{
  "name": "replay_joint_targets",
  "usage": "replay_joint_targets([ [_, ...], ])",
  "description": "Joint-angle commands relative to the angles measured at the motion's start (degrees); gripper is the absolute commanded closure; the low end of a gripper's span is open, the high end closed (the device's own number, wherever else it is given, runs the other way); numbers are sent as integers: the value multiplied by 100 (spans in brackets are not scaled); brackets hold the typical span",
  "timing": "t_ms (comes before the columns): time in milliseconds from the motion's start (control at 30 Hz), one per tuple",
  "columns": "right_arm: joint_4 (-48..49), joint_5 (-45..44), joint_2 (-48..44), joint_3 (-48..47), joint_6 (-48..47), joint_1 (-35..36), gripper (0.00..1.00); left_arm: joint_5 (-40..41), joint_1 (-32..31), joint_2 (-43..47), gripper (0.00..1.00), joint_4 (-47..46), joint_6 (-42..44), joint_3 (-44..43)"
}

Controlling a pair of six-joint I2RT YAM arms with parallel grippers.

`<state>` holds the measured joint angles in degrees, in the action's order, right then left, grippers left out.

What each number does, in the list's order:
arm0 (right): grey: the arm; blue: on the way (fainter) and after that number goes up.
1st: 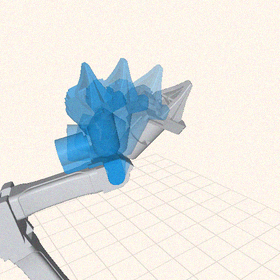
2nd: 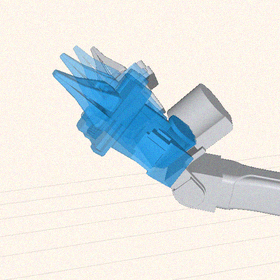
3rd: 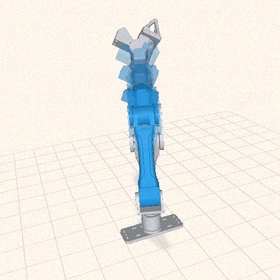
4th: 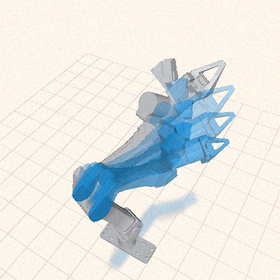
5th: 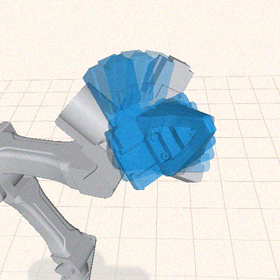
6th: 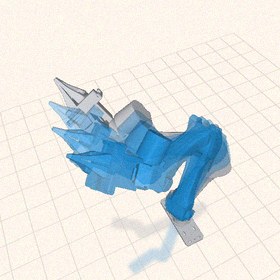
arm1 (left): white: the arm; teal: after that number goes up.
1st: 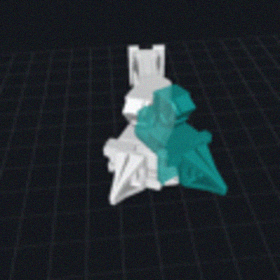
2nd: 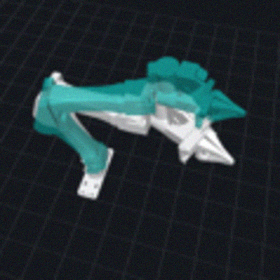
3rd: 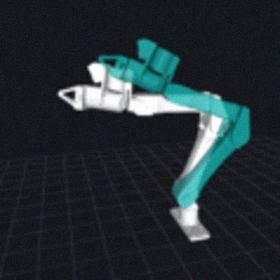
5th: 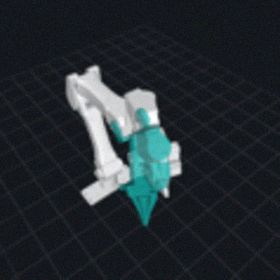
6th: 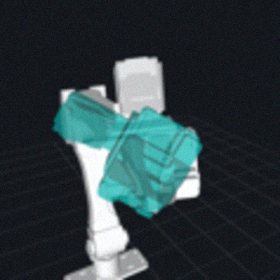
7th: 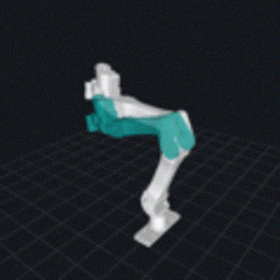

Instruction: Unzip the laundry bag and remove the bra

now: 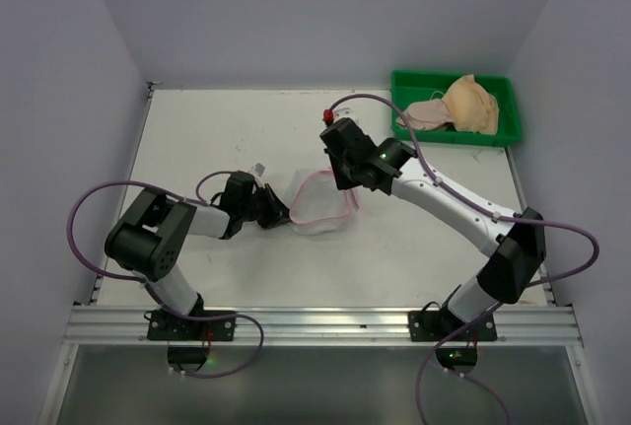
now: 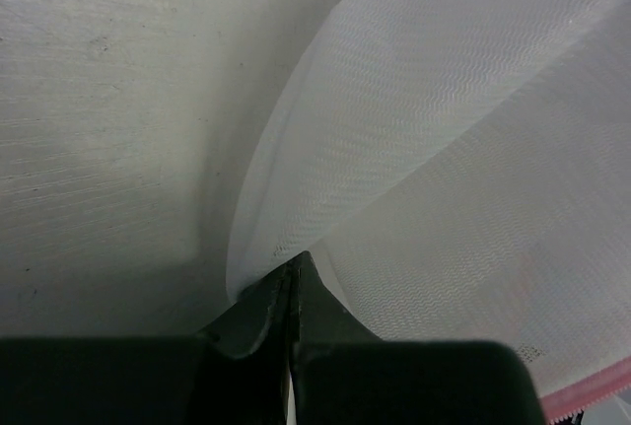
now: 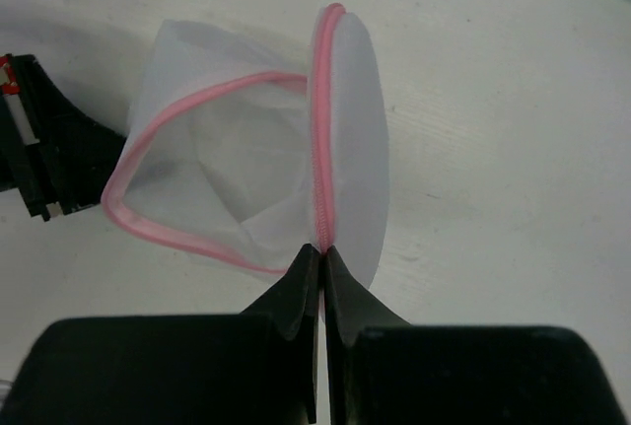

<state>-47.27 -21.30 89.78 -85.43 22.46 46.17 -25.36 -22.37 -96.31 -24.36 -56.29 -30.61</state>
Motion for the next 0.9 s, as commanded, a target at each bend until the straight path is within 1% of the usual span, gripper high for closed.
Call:
replay_joint_targets([
  [0,112,345,197,-395,136,278,100,84,-48,16,100,-262,-75,29],
  [33,260,598,329,-413,136,383,100,84,-57,25,100,-262,-84,29],
  [233,797,1320,856,-571,241,726,99,67,-57,69,100,-280,-84,55],
  [433,1333,1944,1384,-484,400,788,99,76,-57,130,100,-280,-84,117],
  [533,1544,2103,1560,-335,461,779,99,76,-57,157,100,-289,-84,126],
  [800,1598,2236,1815,26,382,779,99,102,-48,192,100,-210,-66,152],
  [867,1606,2200,1868,87,356,771,96,119,-39,218,100,-175,-49,143],
])
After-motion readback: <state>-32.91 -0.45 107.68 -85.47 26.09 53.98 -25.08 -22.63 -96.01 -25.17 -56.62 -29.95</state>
